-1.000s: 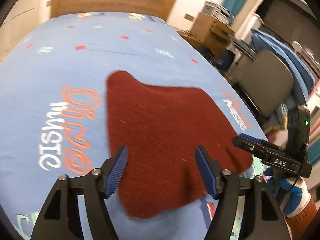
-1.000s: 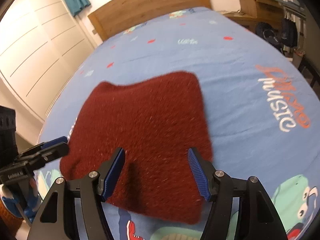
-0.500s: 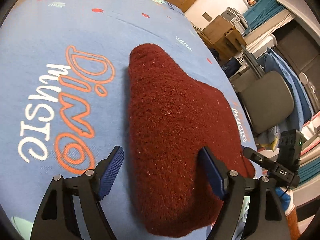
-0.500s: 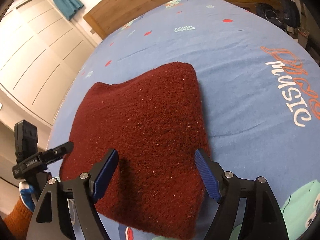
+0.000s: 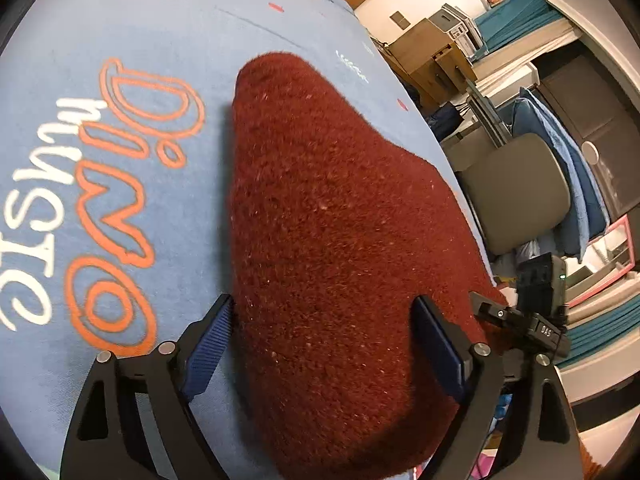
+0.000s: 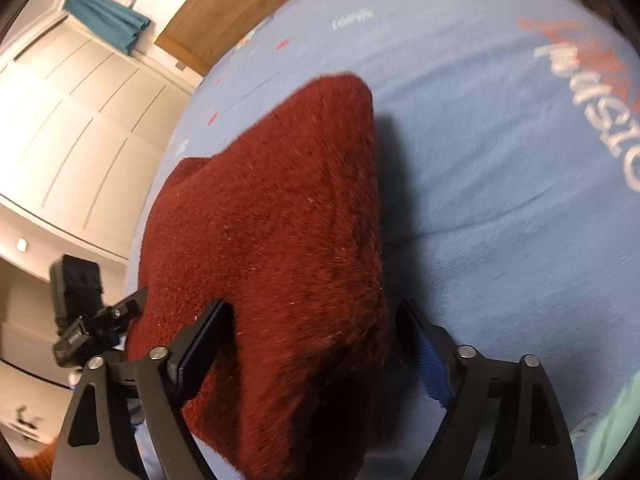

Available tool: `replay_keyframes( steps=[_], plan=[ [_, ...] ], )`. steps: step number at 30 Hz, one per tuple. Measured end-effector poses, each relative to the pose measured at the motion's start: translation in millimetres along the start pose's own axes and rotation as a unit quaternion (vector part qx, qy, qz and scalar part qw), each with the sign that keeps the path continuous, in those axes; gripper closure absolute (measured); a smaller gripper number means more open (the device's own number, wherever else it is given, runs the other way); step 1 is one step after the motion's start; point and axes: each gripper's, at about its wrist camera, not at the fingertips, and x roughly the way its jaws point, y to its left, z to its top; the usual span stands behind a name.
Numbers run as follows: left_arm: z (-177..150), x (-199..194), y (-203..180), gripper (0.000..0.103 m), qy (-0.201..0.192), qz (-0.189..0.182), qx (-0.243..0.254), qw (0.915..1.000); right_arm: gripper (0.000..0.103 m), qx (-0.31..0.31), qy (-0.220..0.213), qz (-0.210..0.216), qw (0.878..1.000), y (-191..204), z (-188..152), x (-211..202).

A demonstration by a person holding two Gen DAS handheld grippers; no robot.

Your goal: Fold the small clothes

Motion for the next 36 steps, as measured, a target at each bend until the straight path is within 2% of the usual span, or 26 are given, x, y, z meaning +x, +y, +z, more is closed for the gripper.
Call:
replay_keyframes(
  steps=[4, 7, 8, 10, 12, 15, 20, 23, 29, 31, 36],
  plan=[
    [4, 5, 13, 0.017, 0.011, -0.042, -0.024, 0.9988, 0.012, 0.003, 0.018, 0.025, 1.000, -7, 2, 6],
    [11, 2, 21, 0.022, 0.012, -0.066, -0.040, 0.9969, 0.015, -0.004, 0.033, 0.039, 0.999, -7, 6, 9],
    [13, 1, 23, 0.027, 0.012, -0.073, -0.044, 0.9963, 0.017, -0.006, 0.037, 0.046, 0.998, -8, 7, 10],
    [16, -2, 31, 0.034, 0.013, -0.087, -0.053, 0.9947, 0.038, 0.001, 0.046, 0.080, 0.996, -11, 9, 13],
    [16, -11, 38, 0.044, 0.009, -0.100, -0.057, 0.9933, 0.042, 0.011, 0.048, 0.096, 0.994, -14, 8, 18],
    [18, -26, 44, 0.051, 0.001, -0.125, -0.063, 0.9902, 0.051, 0.012, 0.032, 0.115, 0.993, -11, 7, 13],
    [34, -65, 46, 0.053, -0.021, -0.142, -0.058, 0.9879, 0.057, -0.010, 0.005, 0.130, 0.991, 8, 9, -6],
    [43, -99, 49, 0.053, -0.044, -0.142, -0.049, 0.9877, 0.058, -0.026, -0.011, 0.142, 0.989, 32, 15, -14],
    [45, -160, 75, 0.053, -0.074, -0.108, -0.043, 0.9904, 0.058, -0.056, -0.015, 0.172, 0.983, 86, 23, -2],
    [40, -173, 91, 0.053, -0.077, -0.094, -0.051, 0.9913, 0.058, -0.063, -0.005, 0.178, 0.982, 101, 21, 12],
    [16, -176, 126, 0.053, -0.064, -0.062, -0.080, 0.9928, 0.058, -0.065, 0.028, 0.180, 0.981, 121, 12, 51]
  ],
)
